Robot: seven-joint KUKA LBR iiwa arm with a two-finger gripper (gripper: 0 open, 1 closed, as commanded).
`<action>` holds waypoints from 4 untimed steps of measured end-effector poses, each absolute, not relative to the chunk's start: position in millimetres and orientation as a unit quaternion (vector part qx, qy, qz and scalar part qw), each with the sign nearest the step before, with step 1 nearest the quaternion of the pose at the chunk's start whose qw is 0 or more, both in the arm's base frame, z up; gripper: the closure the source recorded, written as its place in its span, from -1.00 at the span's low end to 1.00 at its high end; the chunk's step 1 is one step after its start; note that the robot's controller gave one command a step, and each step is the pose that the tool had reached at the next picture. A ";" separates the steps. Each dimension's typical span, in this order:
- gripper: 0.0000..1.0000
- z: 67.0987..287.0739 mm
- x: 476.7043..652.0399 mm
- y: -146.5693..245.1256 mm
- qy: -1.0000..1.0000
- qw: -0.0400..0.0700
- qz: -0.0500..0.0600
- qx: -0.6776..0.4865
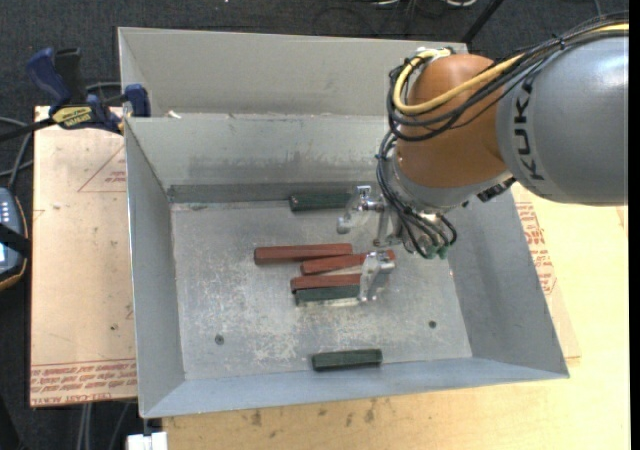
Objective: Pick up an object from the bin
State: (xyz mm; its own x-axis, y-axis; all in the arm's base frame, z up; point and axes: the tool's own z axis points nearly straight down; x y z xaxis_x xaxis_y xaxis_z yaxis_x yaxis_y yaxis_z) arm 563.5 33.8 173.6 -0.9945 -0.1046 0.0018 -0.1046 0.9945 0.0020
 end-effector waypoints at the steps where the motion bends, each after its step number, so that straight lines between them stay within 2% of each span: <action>1: -1.00 174.7 564.4 33.5 -0.999 0.000 -0.001 0.052; 2: 1.00 85.9 598.7 43.3 -0.992 -0.005 -0.001 0.123; 3: 1.00 85.8 598.9 43.3 -0.992 -0.006 -0.001 0.122; 4: 1.00 253.8 609.5 34.7 -0.965 -0.001 -0.001 0.261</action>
Offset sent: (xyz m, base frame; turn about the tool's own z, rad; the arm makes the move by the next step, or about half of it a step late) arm 0.0281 0.0077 -0.1018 -0.1421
